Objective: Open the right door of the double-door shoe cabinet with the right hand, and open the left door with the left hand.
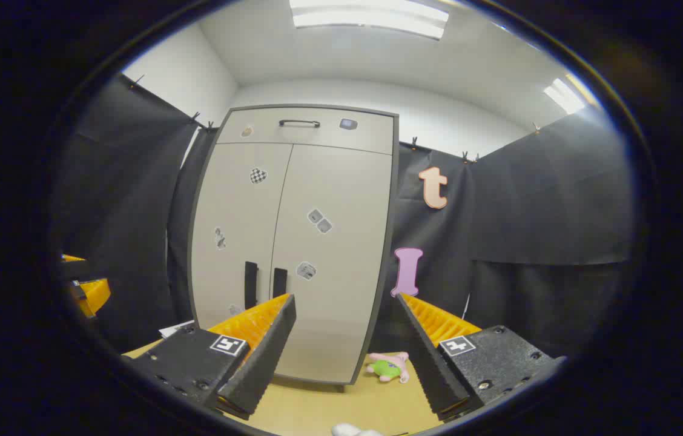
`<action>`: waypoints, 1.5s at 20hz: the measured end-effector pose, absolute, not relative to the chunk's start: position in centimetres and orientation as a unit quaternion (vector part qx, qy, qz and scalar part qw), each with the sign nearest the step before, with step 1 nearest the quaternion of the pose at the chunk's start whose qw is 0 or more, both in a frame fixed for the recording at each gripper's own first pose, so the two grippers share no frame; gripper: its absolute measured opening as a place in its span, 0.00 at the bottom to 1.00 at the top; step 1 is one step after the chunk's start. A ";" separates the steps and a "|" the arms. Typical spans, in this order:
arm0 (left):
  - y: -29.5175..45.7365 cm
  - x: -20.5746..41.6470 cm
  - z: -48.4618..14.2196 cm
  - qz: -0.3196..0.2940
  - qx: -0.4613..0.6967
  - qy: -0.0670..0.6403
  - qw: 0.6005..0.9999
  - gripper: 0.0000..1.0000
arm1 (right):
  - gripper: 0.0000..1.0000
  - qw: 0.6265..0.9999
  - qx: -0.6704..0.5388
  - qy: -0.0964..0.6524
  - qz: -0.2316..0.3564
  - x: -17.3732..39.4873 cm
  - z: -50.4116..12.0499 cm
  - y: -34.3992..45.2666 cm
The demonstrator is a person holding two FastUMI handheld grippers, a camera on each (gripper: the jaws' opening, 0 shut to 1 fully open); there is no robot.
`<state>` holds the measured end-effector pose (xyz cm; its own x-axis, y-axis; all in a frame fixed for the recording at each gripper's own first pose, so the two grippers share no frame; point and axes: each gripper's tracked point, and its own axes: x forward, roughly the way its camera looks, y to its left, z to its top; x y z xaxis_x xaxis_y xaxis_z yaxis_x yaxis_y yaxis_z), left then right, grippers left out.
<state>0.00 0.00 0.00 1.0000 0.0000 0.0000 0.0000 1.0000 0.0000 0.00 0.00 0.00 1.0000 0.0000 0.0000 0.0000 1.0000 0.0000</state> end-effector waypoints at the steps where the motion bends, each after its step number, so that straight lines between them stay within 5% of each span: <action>1: 0.0 0.1 0.1 -0.002 0.000 0.000 1.000 0.96 | 1.00 1.000 0.000 0.000 -0.001 0.0 0.0 -0.1; 30: 2.3 1.0 -0.3 -0.022 0.009 -0.001 1.000 0.96 | 1.00 0.999 0.011 0.022 -0.034 2.5 -2.6 1.6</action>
